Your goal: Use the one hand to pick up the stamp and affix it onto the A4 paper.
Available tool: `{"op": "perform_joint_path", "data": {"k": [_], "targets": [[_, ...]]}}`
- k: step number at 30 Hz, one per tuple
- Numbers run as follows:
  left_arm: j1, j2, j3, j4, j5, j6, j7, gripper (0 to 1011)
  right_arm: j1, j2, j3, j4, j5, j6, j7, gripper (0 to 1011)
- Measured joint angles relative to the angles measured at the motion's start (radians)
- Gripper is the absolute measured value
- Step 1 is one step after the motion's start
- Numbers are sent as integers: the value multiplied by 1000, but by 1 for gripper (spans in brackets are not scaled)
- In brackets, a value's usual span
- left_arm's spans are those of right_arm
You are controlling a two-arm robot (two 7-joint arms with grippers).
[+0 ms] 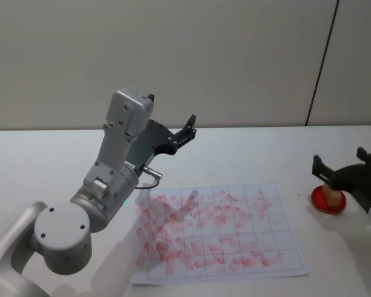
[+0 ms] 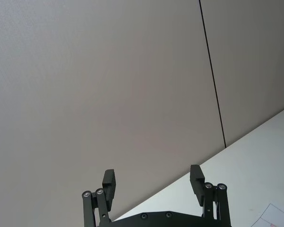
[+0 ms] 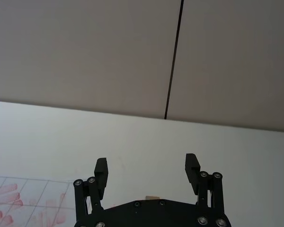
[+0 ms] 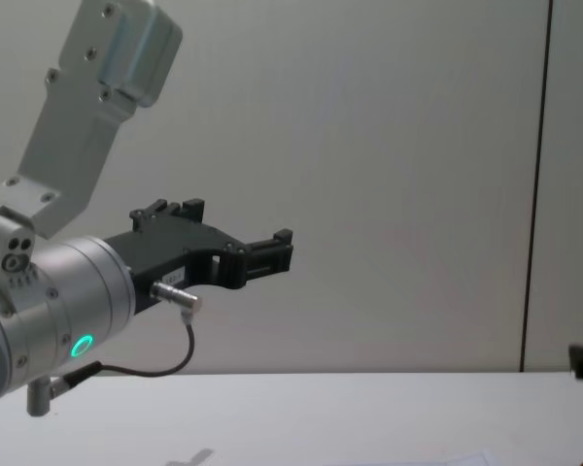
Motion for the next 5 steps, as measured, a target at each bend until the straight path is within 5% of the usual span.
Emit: {"op": "perform_joint_path", "data": {"k": [5], "targets": [[0,0,0,0,0,0,0,1001,-12,9,3,-23,-18,-58,9,1001]]}}
